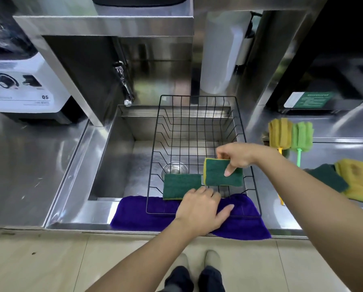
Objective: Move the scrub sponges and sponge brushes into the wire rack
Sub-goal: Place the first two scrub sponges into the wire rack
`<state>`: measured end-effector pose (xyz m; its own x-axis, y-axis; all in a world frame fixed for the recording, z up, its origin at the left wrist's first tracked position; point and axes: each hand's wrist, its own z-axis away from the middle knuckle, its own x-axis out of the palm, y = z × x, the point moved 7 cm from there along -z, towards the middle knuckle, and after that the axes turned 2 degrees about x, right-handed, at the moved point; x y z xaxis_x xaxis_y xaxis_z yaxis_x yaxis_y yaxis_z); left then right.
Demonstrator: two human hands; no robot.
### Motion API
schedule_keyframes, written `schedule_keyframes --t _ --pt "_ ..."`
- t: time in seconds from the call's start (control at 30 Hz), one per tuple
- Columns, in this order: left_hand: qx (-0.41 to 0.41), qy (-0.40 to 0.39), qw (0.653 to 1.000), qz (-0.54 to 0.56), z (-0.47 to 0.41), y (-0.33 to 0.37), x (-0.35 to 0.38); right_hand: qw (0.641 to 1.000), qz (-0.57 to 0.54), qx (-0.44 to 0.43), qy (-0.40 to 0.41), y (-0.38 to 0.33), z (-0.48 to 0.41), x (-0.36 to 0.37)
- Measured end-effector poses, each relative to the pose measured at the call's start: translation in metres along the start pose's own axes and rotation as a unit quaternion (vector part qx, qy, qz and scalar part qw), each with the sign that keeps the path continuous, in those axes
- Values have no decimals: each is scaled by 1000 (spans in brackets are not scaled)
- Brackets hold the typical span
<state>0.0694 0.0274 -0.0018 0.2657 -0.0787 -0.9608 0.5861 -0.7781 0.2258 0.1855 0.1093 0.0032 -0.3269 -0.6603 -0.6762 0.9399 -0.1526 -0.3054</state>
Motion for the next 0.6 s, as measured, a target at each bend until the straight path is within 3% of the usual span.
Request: schedule_keyframes --t 0.17,0.43,0.6 --pt "-8 -5 1000 -2 0 -1 0 996 75 9 -40 -10 -12 15" --pt "-9 -1 1000 -6 -1 0 3 999 1 -29 -17 -7 -13 24" --pt "-6 16 1000 -11 0 1 2 998 32 -9 -54 -6 -18 33"
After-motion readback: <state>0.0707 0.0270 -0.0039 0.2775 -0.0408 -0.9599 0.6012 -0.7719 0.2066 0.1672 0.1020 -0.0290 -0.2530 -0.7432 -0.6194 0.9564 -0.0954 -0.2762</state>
